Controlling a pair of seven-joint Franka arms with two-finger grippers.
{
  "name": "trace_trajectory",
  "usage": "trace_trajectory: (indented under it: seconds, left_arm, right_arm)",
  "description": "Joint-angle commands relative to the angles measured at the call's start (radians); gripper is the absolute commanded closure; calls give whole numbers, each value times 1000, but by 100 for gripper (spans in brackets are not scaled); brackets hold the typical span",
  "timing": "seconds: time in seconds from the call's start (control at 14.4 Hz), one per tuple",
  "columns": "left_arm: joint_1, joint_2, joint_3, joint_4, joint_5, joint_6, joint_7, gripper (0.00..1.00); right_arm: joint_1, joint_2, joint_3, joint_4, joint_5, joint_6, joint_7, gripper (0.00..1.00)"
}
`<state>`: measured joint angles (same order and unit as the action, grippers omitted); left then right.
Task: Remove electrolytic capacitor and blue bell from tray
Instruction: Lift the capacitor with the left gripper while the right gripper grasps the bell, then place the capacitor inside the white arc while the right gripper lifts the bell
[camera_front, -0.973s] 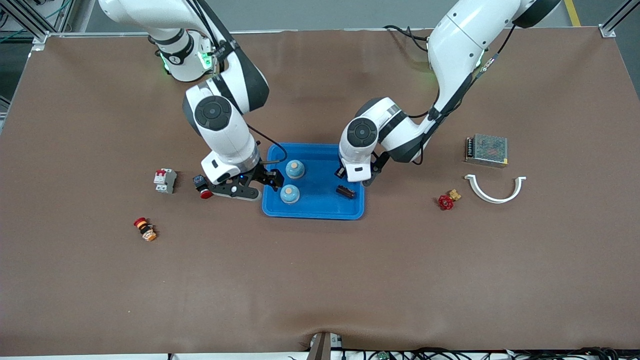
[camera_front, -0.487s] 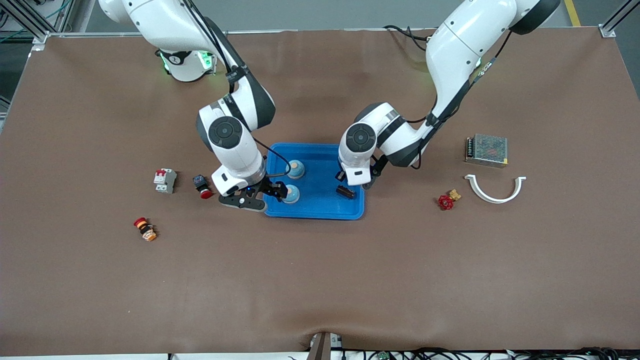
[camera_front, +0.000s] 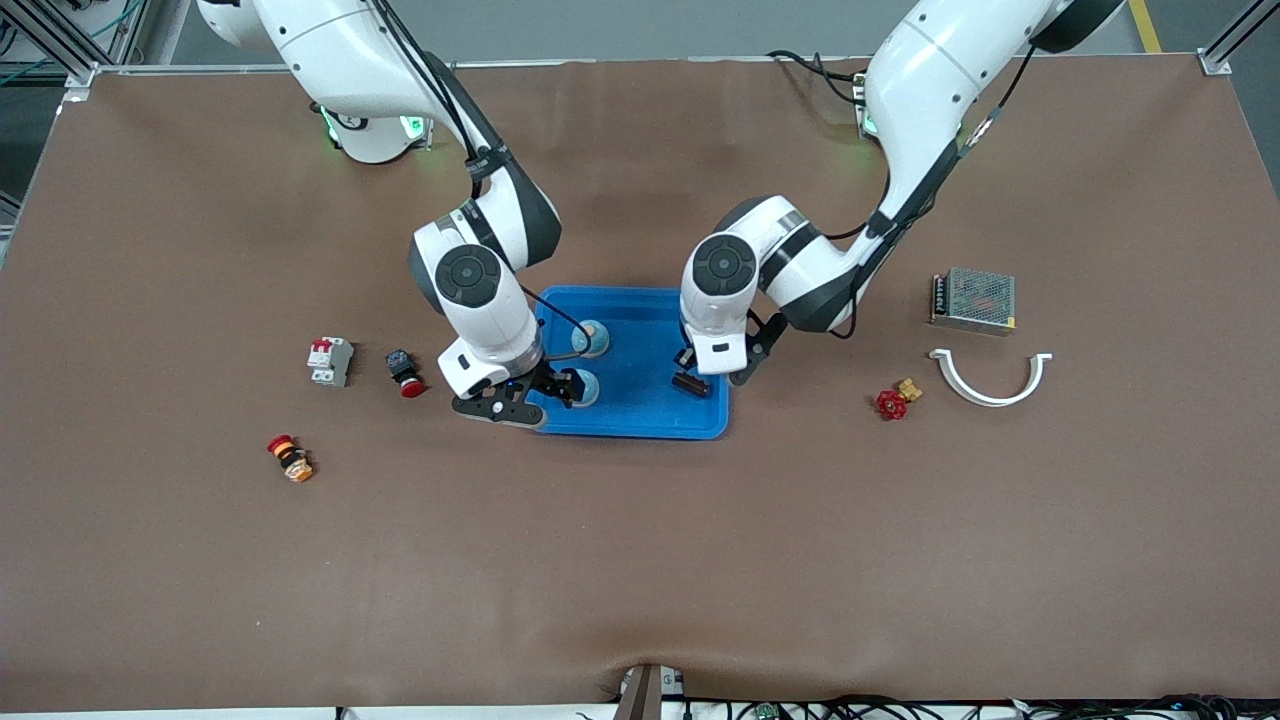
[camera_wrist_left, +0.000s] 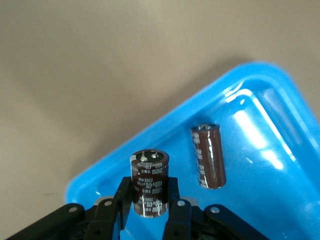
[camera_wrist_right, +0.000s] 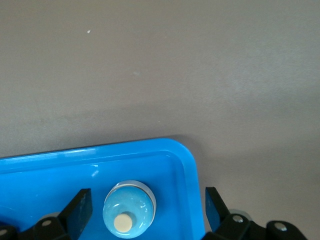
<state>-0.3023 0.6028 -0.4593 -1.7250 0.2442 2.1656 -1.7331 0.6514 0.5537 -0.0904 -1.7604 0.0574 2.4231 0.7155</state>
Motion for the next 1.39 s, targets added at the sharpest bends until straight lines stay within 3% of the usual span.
trace_trajectory:
  seconds: [0.0, 0.35, 0.63, 1.04, 1.32]
  left_arm:
    - [64, -104, -5, -24, 3, -94, 108, 100]
    - [189, -199, -9, -33, -17, -280, 436, 100]
    - [322, -235, -7, -39, -28, -351, 700, 100]
    - [537, -259, -5, -113, -13, -366, 1105, 100]
    - [620, -259, -5, -177, 90, -328, 1193, 100]
  right_arm:
    - [27, 51, -9, 42, -4, -1, 12, 0]
    - [53, 92, -9, 64, -5, 1, 12, 0]
    - [60, 109, -9, 73, -5, 1, 12, 0]
    - [76, 144, -9, 70, -5, 28, 10, 0]
    - [85, 150, -9, 67, -7, 30, 10, 0]
